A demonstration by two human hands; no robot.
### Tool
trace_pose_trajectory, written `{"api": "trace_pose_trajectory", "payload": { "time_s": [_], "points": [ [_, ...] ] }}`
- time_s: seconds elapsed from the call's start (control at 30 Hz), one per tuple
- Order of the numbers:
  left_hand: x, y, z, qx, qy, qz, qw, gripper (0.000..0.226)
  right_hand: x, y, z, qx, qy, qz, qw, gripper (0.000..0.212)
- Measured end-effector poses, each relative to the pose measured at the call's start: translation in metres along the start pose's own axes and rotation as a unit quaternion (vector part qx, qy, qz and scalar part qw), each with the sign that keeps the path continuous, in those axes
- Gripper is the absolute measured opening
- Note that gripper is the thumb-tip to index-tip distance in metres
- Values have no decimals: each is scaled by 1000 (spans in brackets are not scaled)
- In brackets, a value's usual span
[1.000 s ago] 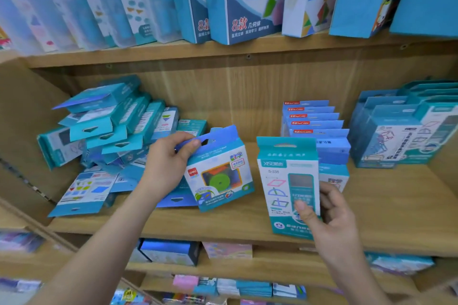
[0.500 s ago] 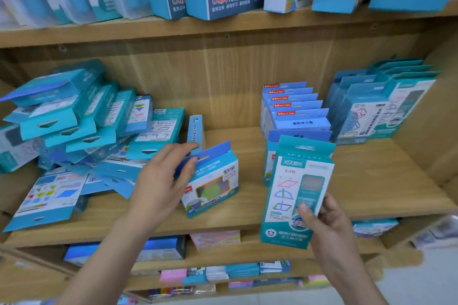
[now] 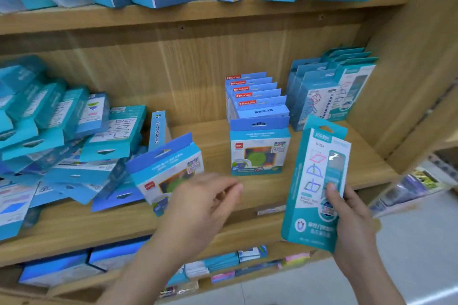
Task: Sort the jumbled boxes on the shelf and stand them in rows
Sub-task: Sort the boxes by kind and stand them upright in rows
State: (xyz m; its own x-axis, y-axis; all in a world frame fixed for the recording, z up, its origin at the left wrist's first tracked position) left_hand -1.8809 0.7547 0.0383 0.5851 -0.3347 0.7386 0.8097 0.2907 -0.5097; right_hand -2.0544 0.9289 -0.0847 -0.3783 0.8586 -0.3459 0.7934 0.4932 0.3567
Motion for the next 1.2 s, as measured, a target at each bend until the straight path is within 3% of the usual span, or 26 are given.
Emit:
{"api": "trace_pose_trajectory", "payload": {
  "time_s": [0.07,0.13,0.23,0.4,0.57,0.7,0.97,1.2],
  "points": [
    [-51,6,3,97,150,-82,981,36,-1,5,-5,22,38,-6,999,38],
    [-95,9,21,125,277,-122,945,43,-6,10,-15,51,87,-12,995,59],
    [-125,2,36,147,362,-85,917,31,-9,9,-31,80,104,-20,991,11],
    [-138,-19,37,153,224,-34,962,31,-11,-4,-71,167,239,-27,956,19],
    [-163,-51,45,157,144,3,977,27,10,-30,-95,193,386,-10,902,80],
    [-184,-80,46,167,97,40,980,22,23,-48,-110,220,456,-16,862,101],
    [-229,-140,35,222,49,-2,974,24,42,-94,-123,218,479,-68,848,94],
    [-264,-192,37,183,19,-23,983,28,57,-107,-149,254,555,17,792,92]
  ]
}}
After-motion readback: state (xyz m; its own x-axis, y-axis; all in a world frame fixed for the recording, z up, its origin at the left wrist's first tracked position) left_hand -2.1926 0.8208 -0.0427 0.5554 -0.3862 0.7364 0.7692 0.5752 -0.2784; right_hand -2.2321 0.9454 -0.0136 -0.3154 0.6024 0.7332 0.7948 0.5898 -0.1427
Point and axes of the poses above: each hand's wrist, its own y-axis away from the middle knuckle, its own x-axis out of the back of the hand, z = x × y, the point moved 10 cm from there along -y, towards the middle knuckle, and after that the axes turned 10 degrees about -x, right-handed, at the moved point
